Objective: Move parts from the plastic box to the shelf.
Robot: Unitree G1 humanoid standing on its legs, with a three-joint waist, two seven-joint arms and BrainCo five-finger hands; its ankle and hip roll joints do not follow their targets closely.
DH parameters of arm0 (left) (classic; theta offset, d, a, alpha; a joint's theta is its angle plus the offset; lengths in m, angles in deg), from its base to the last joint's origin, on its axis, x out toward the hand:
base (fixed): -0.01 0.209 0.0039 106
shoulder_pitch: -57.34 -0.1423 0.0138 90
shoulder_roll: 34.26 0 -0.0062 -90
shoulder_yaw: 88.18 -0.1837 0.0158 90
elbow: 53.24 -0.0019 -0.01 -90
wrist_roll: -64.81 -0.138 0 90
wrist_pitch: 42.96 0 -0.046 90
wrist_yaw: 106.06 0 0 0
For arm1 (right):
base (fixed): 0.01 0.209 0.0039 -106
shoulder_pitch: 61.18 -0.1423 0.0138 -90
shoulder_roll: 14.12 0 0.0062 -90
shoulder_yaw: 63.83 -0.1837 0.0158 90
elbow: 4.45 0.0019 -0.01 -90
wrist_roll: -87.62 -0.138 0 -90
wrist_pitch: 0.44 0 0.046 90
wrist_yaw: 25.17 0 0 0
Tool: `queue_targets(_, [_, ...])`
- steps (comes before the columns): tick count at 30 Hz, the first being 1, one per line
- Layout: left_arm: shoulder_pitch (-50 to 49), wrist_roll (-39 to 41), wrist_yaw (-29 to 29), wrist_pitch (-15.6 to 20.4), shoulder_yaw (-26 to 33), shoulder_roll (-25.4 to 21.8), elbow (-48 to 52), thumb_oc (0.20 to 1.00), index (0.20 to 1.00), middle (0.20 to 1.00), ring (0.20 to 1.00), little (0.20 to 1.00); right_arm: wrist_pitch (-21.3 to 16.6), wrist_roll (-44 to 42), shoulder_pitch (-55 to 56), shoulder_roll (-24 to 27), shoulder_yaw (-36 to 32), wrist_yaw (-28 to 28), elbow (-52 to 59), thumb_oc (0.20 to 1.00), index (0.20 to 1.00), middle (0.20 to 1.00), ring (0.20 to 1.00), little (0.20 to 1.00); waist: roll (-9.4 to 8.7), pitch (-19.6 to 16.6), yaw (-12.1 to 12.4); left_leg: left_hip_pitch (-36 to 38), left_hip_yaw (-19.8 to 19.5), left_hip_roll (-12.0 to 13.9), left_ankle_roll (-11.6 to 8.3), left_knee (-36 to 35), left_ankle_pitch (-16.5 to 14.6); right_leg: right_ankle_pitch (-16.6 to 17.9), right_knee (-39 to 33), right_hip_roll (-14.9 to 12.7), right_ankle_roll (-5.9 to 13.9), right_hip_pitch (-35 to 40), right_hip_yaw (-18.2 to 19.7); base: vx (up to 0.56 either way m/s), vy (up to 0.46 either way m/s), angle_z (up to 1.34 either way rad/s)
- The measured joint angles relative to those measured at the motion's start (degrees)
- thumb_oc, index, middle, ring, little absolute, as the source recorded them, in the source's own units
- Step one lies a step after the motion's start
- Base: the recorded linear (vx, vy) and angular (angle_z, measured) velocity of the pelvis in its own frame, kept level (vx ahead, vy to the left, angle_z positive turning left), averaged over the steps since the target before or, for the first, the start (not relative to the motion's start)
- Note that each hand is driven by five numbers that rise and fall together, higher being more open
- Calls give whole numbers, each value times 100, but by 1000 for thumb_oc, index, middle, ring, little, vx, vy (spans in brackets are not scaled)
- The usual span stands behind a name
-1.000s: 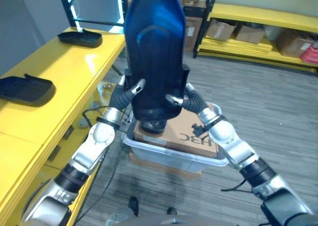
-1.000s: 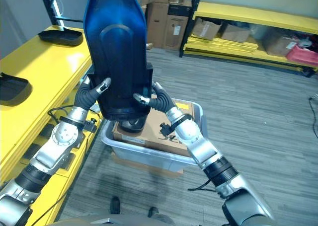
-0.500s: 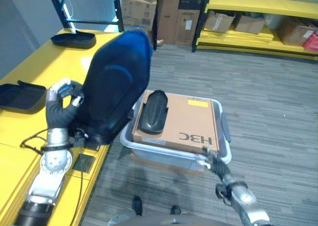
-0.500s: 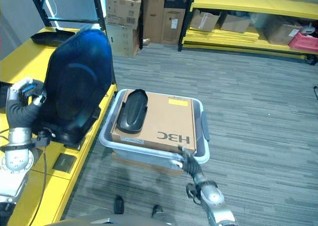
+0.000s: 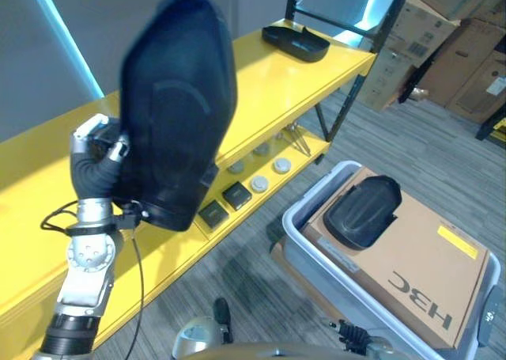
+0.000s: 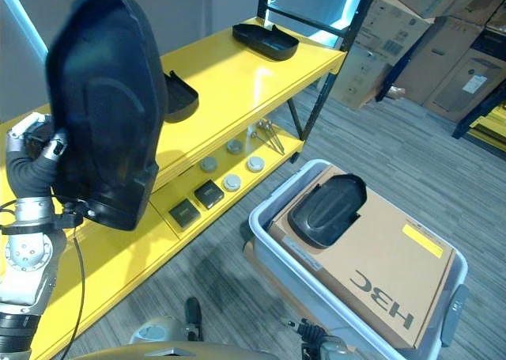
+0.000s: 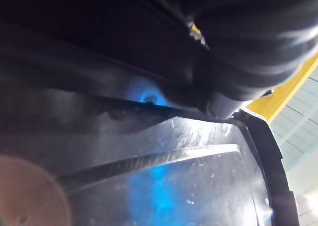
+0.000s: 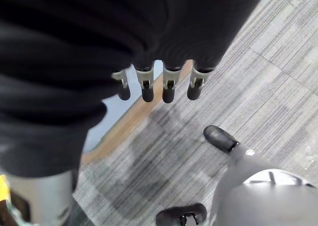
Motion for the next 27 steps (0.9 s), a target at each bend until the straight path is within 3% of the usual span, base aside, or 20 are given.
queue_targets(5, [214, 272, -385, 0, 100, -51, 119, 200, 200, 200, 200, 200, 237, 298, -46, -254, 315, 17, -46, 1000, 1000, 1000, 1000, 1000, -27, 12, 179, -4, -85, -60, 23, 1, -30, 19, 66, -28, 39, 20, -32, 75, 172, 9])
queue_targets(7, [366, 334, -564, -14, -6, -39, 143, 200, 200, 200, 200, 200, 302, 315, -63, -249, 360, 9, -93, 1000, 1000, 1000, 1000, 1000, 86, 30, 100, -21, -260, -9, 98, -38, -118, -17, 948, -105, 148, -195, -103, 114, 100, 42])
queue_targets(8, [506, 335, -605, -19, -158, -43, 142, 200, 200, 200, 200, 200, 333, 373, -14, -193, 363, 6, -43, 1000, 1000, 1000, 1000, 1000, 214, 38, -29, 51, -528, 66, 88, -36, -144, -89, 1811, -210, 81, -497, 91, 27, -42, 80])
queue_targets(9, [626, 338, -613, -18, -280, -91, 141, 200, 200, 200, 200, 200, 330, 395, 17, -205, 377, -1, -41, 1000, 1000, 1000, 1000, 1000, 226, 58, -109, 96, -748, 71, 118, -32, -106, -311, 2399, -284, 76, -777, 416, 21, -66, 94])
queue_targets(10, [781, 351, -644, 25, -421, -134, 66, 200, 200, 200, 200, 200, 320, 396, 85, -231, 471, 0, -70, 1000, 1000, 1000, 1000, 1000, 194, 49, -235, 66, -1051, 73, 151, 0, 84, -656, 2371, -24, 29, -935, 1034, 12, -71, 106])
queue_targets(11, [940, 389, -666, 46, -529, -187, -45, 200, 200, 200, 200, 200, 317, 390, 43, -262, 529, 3, -66, 1000, 1000, 1000, 1000, 1000, 170, 69, -333, 6, -1252, 75, 147, -8, 86, -795, 2080, 201, -31, -1019, 1464, 73, -105, 114])
queue_targets(13, [1180, 437, -658, 18, -628, -218, -200, 200, 200, 200, 200, 200, 271, 397, 20, -271, 532, -8, -146, 1000, 1000, 1000, 1000, 1000, 37, 133, -461, -84, -1571, 21, 133, -31, 113, -773, 1444, 529, -161, -1249, 1953, 104, -209, 126])
queue_targets(14, [1521, 462, -546, -118, -925, -221, -378, 200, 200, 200, 200, 200, 161, 391, -93, -254, 556, -15, -290, 1000, 1000, 1000, 1000, 1000, 35, 131, -647, -210, -2058, -30, 59, -34, 182, -667, 902, 906, -241, -1403, 2695, 96, -260, 159])
queue_targets(15, [1637, 456, -517, -182, -1021, -227, -392, 200, 200, 200, 200, 200, 151, 393, -125, -244, 549, -16, -293, 1000, 1000, 1000, 1000, 1000, 25, 128, -732, -263, -2172, -69, 63, -36, 179, -604, 729, 968, -253, -1446, 2818, 74, -243, 166])
queue_targets(18, [1470, 415, -341, -350, -1128, -187, -139, 200, 200, 200, 200, 200, 178, 501, -218, -216, 536, 9, -323, 1000, 1000, 1000, 1000, 1000, 14, 86, -718, -262, -2261, -156, -16, -32, 164, -255, 745, 952, -402, -1486, 2769, 57, -180, 82])
queue_targets(20, [1201, 379, -308, -437, -1100, -145, 85, 200, 200, 200, 200, 200, 209, 746, -246, -255, 538, 43, -325, 1000, 1000, 1000, 1000, 1000, 26, 88, -545, -275, -2258, -146, -253, 9, 1, -32, 402, 901, -475, -1331, 2675, 60, -225, 36])
queue_targets(22, [1021, 388, -328, -612, -1082, 21, 109, 200, 200, 200, 200, 200, 285, 846, -295, -222, 663, 121, -293, 1000, 1000, 1000, 1000, 1000, 208, 14, -358, -350, -2241, 7, -351, -31, -80, 117, 269, 1064, -463, -1145, 2443, -3, -161, 45])
queue_targets(24, [908, 405, -502, -681, -1089, 166, 108, 200, 200, 200, 200, 200, 406, 763, -213, -211, 651, 123, -281, 1000, 1000, 1000, 1000, 1000, 125, 43, -441, -486, -1656, 141, -487, -19, -212, 432, -147, 983, -640, -963, 1908, -51, 48, 91])
queue_targets(26, [918, 408, -655, -703, -1110, 185, 95, 200, 200, 200, 200, 200, 536, 651, -222, -179, 636, 87, -274, 1000, 1000, 1000, 1000, 1000, -44, 115, -512, -566, -767, 313, -500, 156, -204, 603, -385, 786, -754, -841, 1421, -19, 104, 108])
queue_targets(27, [917, 408, -712, -704, -1113, 190, 49, 200, 200, 200, 200, 200, 624, 573, -223, -81, 591, 93, -278, 1000, 1000, 1000, 1000, 1000, -73, 131, -525, -492, -432, 579, -549, 246, -209, 582, -374, 683, -764, -775, 1185, 30, 134, 102])
